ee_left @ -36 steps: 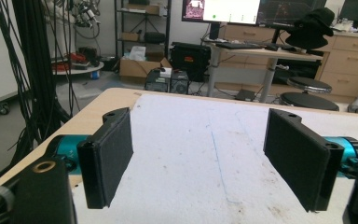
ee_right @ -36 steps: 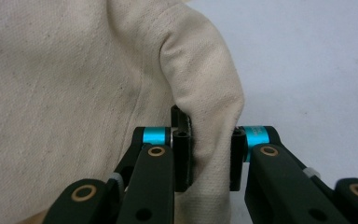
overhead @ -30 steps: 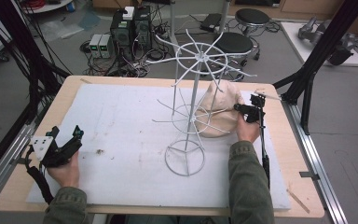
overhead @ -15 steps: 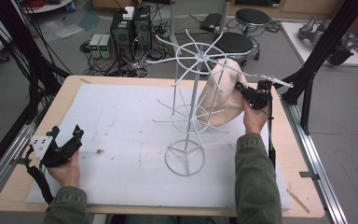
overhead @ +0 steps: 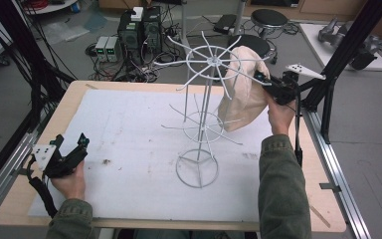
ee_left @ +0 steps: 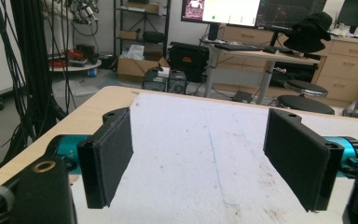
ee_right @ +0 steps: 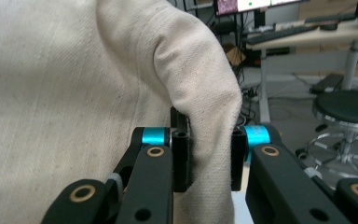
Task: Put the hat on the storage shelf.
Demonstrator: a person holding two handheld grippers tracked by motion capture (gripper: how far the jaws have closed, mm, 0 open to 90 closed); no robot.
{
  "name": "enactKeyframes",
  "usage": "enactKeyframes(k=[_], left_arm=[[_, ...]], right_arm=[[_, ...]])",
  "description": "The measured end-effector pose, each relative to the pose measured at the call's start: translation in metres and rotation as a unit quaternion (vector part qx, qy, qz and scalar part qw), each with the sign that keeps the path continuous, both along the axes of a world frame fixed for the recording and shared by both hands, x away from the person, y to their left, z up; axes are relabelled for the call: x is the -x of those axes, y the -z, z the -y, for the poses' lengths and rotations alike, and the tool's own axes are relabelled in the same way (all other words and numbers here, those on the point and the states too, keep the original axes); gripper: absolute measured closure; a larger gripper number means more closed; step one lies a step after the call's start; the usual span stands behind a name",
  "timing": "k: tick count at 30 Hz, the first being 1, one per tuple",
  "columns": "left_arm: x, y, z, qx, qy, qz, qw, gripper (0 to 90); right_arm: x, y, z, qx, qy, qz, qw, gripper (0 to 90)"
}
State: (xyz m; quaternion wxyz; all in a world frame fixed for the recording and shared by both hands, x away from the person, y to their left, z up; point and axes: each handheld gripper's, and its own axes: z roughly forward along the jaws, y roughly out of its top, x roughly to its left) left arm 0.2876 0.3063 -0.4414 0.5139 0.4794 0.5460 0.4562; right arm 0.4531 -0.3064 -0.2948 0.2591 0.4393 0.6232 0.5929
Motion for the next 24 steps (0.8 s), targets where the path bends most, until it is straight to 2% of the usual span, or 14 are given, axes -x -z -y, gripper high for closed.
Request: enactKeyframes(k=[4,6,9,12,17,24], left_arm=[[0.000,0.000,0.000,0.000,0.000,0.000,1.0000,24.1],[0.000,0.000,0.000,0.001,0.000,0.000,1.0000,24.1],[0.000,0.000,0.000,0.001,0.000,0.001,1.0000,24.1],[0.000,0.000,0.000,0.001,0.001,-0.001,1.0000,24.1],[0.000,0.000,0.000,0.002,0.001,-0.001,1.0000,24.1],[0.000,0.000,0.000,0.002,0.001,-0.001,1.0000,24.1]], right_arm=[[0.002,-0.016,0.006,-0.002,0.002,0.025,0.9997,78.4],[0.004,-0.025,0.009,-0.025,-0.006,0.037,0.9990,78.5],[0.009,-0.040,0.013,-0.052,-0.024,0.064,0.9963,78.6],[0.015,-0.053,0.013,-0.043,-0.031,0.081,0.9953,78.6],[0.023,-0.067,0.013,-0.024,-0.042,0.092,0.9946,78.5],[0.030,-0.076,0.021,-0.028,-0.050,0.105,0.9928,78.5]])
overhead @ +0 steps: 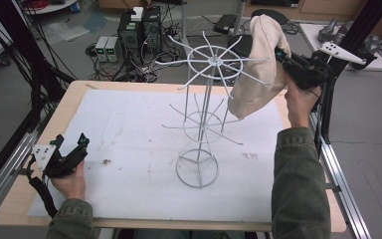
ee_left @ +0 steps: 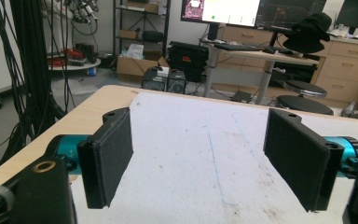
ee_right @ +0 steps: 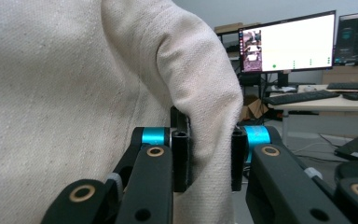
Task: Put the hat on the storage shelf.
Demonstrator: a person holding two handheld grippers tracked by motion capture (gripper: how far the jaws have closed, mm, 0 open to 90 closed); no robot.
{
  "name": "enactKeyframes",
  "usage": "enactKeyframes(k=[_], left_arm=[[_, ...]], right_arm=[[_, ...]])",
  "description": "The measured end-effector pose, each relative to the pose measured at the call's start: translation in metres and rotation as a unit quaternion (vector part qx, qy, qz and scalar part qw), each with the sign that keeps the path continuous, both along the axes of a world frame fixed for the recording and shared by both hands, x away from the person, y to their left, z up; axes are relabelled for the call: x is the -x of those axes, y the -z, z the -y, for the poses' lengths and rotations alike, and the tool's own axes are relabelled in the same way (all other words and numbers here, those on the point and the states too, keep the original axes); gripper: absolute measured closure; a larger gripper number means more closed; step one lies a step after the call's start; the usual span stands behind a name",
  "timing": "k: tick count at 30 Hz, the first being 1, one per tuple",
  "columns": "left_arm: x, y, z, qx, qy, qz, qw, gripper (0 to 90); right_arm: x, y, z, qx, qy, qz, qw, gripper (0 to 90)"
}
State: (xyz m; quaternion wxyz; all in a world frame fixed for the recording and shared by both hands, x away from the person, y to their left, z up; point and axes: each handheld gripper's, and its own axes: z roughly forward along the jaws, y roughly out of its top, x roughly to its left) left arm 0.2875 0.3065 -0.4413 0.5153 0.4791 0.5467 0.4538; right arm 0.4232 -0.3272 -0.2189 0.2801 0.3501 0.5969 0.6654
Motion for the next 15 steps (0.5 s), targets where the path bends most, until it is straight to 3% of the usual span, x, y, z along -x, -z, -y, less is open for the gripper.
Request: enactKeyframes(k=[9,15], left_arm=[[0.000,0.000,0.000,0.001,0.000,0.000,1.0000,24.1],[0.000,0.000,0.001,0.003,0.001,0.000,1.0000,24.1]], right_arm=[[0.013,-0.009,0.019,0.005,0.012,0.006,0.9999,78.3],[0.024,-0.021,0.023,0.023,0.016,0.015,0.9995,78.0]])
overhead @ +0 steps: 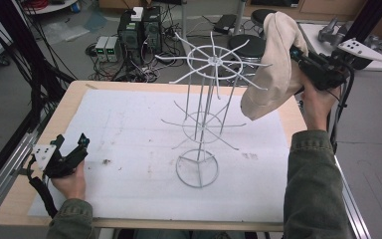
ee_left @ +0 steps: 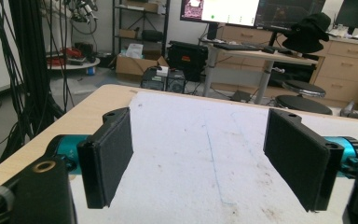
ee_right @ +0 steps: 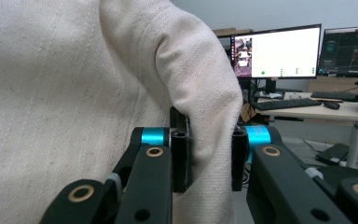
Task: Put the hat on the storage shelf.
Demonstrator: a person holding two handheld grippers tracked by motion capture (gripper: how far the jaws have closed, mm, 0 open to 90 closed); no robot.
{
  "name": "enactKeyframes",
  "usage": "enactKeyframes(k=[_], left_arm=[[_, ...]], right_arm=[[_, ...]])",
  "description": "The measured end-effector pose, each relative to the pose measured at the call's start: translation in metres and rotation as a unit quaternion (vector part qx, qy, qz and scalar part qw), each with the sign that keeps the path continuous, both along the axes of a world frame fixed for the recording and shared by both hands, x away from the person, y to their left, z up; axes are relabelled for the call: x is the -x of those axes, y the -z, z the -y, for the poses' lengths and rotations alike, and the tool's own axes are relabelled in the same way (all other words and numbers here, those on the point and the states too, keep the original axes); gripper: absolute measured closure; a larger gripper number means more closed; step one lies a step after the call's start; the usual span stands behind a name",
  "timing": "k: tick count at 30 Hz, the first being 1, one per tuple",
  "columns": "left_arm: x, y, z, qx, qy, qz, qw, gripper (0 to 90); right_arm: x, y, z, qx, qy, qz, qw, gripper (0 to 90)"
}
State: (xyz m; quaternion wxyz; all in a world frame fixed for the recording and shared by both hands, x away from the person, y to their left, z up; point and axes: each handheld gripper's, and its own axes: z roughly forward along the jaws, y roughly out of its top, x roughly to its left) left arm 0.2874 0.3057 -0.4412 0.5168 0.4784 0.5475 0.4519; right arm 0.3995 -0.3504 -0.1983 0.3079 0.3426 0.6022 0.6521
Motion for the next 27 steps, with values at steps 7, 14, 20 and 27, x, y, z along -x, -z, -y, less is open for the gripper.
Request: enactKeyframes(k=[7,14,20,27], left_arm=[[0.000,0.000,0.000,0.001,0.001,0.000,1.0000,24.1],[-0.001,0.000,-0.001,0.005,0.001,0.000,1.0000,24.1],[-0.001,0.001,-0.001,0.007,0.001,0.000,1.0000,24.1],[-0.001,0.001,-0.001,0.009,0.000,0.000,1.0000,24.1]], right_arm=[[0.014,-0.008,0.007,-0.005,-0.009,0.008,0.9999,77.5],[0.034,-0.024,-0.002,0.014,-0.041,0.035,0.9984,77.0],[0.050,-0.039,-0.021,0.029,-0.085,0.064,0.9939,76.7],[0.061,-0.054,-0.044,0.060,-0.116,0.083,0.9880,75.8]])
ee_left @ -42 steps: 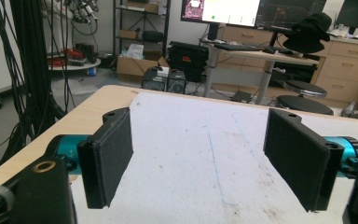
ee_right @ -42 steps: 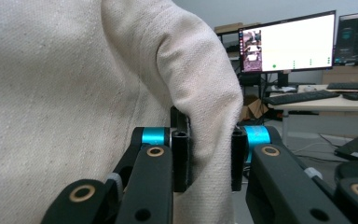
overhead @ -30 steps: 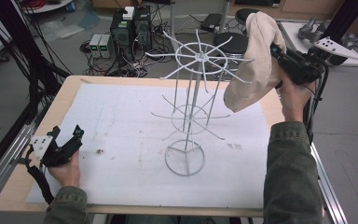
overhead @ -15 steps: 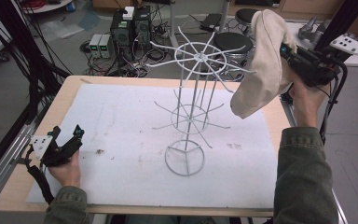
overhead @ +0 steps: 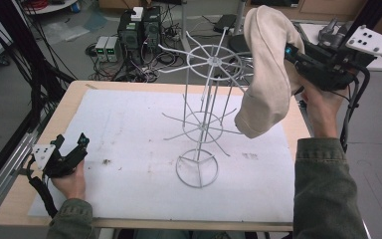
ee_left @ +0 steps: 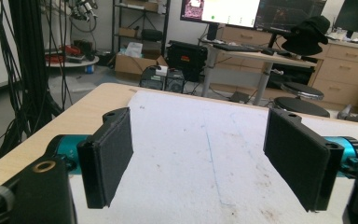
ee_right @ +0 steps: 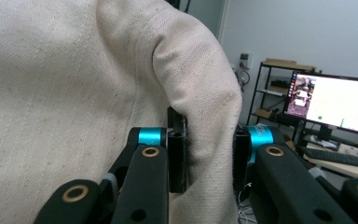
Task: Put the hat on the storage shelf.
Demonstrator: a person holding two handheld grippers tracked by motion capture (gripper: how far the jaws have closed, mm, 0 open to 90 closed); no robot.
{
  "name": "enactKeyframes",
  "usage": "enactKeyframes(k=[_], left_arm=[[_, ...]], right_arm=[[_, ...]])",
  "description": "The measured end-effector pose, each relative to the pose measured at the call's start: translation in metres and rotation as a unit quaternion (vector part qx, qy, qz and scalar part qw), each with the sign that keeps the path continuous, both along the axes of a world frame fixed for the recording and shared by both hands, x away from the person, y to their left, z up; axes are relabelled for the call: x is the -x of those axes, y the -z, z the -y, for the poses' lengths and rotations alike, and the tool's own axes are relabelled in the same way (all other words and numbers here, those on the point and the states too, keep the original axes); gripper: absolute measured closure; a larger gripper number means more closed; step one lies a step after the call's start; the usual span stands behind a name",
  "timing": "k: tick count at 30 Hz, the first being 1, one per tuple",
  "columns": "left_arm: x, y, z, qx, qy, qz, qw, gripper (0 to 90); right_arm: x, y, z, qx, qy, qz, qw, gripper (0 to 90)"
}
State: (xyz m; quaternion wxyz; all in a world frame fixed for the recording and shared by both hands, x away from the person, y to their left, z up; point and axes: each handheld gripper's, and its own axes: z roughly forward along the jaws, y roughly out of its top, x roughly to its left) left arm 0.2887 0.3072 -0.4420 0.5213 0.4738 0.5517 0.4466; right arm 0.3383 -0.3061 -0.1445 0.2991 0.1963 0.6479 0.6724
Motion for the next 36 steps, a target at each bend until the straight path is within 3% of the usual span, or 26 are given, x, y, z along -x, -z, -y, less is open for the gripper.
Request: enactKeyframes(k=[7,17,22,25,30,36], left_arm=[[0.000,0.000,-0.001,0.002,-0.001,-0.001,1.0000,24.1],[0.000,0.000,-0.001,0.003,-0.002,0.000,1.0000,24.1],[0.000,0.000,0.000,0.003,0.000,-0.001,1.0000,24.1],[0.000,0.000,-0.001,0.003,-0.001,-0.001,1.0000,24.1],[0.000,0.000,0.000,0.003,0.000,-0.002,1.0000,24.1],[0.000,0.000,0.000,0.004,-0.001,-0.002,1.0000,24.1]], right_arm=[[0.005,-0.006,-0.016,0.025,-0.004,0.013,0.9996,75.3],[0.008,-0.010,-0.041,0.040,-0.006,0.027,0.9988,73.1],[0.009,-0.009,-0.050,0.076,-0.012,0.035,0.9964,71.4],[0.011,-0.009,-0.049,0.082,-0.014,0.038,0.9958,69.9],[0.014,-0.006,-0.048,0.084,-0.017,0.042,0.9954,64.5],[0.017,-0.004,-0.047,0.081,-0.009,0.040,0.9959,51.4]])
